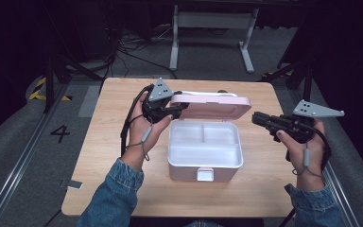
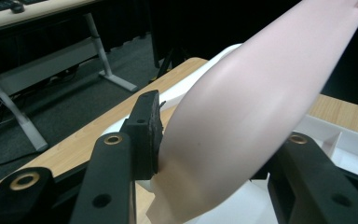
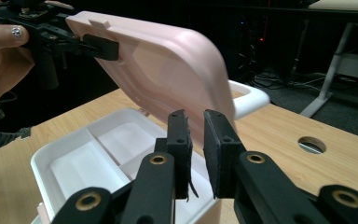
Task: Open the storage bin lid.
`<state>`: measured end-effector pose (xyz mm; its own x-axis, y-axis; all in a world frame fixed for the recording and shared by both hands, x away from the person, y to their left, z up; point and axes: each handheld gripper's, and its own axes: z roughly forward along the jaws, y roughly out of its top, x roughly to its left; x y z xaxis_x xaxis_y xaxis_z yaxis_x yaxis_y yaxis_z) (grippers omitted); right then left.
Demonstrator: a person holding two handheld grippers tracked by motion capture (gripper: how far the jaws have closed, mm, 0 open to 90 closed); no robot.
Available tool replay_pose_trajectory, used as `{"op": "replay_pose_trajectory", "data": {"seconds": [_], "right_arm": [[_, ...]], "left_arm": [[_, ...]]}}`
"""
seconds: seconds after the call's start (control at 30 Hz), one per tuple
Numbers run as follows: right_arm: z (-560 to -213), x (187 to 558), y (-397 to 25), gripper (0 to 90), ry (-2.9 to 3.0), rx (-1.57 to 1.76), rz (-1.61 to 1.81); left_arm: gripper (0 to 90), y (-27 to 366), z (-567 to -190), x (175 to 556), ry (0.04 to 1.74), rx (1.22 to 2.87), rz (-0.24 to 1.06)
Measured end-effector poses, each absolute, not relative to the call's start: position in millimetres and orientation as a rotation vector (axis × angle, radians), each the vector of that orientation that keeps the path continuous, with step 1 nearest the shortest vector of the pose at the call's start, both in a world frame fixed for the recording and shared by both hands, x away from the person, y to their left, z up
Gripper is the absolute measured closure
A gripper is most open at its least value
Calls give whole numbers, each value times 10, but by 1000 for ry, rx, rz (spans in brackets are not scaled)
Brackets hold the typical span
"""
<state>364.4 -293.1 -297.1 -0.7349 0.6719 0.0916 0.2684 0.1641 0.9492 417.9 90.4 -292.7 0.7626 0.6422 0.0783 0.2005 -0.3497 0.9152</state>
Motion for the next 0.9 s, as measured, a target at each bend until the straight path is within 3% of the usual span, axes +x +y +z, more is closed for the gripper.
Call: {"op": "replay_pose_trajectory", "data": {"seconds": [0.67,0.9], "right_arm": [[-3086,3459,-3519,781,2014,1070,1458],[-3139,3484,-3684,765,2010,1120,1442]], "left_arm": [[582,915,-2820,4389,716,1888,500],[581,859,-2765,4482,746,1937,545]]}}
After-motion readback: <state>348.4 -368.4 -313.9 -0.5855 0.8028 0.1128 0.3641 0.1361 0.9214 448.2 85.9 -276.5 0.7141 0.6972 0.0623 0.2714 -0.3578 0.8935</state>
